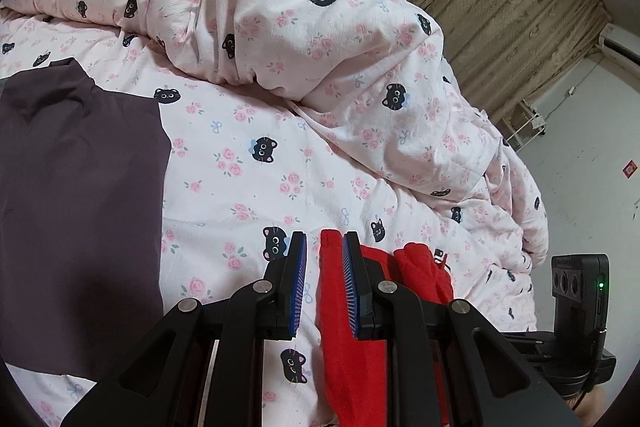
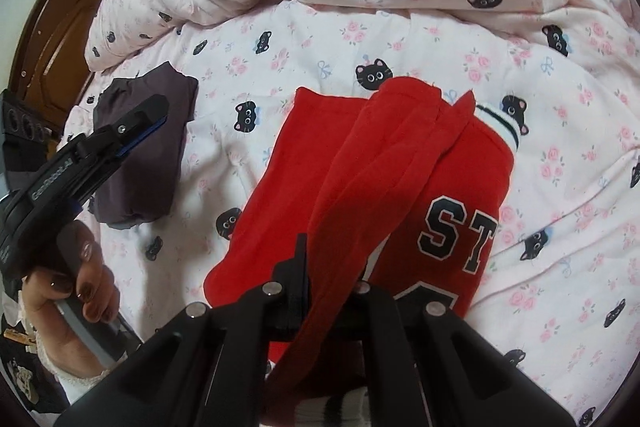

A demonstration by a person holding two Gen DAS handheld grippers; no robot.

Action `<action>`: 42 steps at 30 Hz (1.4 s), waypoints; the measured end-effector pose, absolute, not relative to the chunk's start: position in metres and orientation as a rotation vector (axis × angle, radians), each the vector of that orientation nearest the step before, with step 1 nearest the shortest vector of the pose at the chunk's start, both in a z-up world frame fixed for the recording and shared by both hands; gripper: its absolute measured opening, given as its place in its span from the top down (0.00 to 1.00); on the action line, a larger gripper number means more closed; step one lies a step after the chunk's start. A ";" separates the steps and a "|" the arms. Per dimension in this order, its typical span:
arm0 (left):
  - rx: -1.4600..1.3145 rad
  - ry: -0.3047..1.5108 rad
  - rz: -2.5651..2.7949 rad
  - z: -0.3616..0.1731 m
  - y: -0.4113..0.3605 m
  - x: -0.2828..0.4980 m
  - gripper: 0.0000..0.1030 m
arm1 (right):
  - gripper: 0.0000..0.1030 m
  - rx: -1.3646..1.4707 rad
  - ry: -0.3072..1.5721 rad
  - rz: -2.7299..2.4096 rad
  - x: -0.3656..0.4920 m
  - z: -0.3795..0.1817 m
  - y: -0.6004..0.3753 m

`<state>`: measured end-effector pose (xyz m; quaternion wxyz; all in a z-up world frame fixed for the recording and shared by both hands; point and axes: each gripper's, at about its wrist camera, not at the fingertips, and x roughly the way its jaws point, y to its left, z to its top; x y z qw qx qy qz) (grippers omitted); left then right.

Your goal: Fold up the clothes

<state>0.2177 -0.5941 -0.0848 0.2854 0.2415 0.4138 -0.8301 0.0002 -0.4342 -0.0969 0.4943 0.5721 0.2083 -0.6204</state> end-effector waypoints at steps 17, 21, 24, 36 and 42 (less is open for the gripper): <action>0.574 1.155 -2.207 -0.083 -0.605 0.239 0.76 | 0.61 1.349 0.725 -1.450 0.050 -0.103 -0.474; 0.582 1.154 -2.212 -0.084 -0.605 0.238 0.76 | 0.60 1.289 0.715 -1.431 0.060 -0.079 -0.473; 0.605 1.151 -2.230 -0.084 -0.602 0.235 0.76 | 0.60 1.272 0.651 -1.433 0.054 -0.063 -0.464; 0.999 1.156 -2.457 -0.092 -0.551 0.204 0.76 | 0.60 1.467 0.459 -1.474 -0.030 -0.093 -0.461; 1.204 1.101 -2.414 -0.115 -0.535 0.195 0.76 | 0.59 1.537 0.419 -1.395 -0.034 -0.113 -0.508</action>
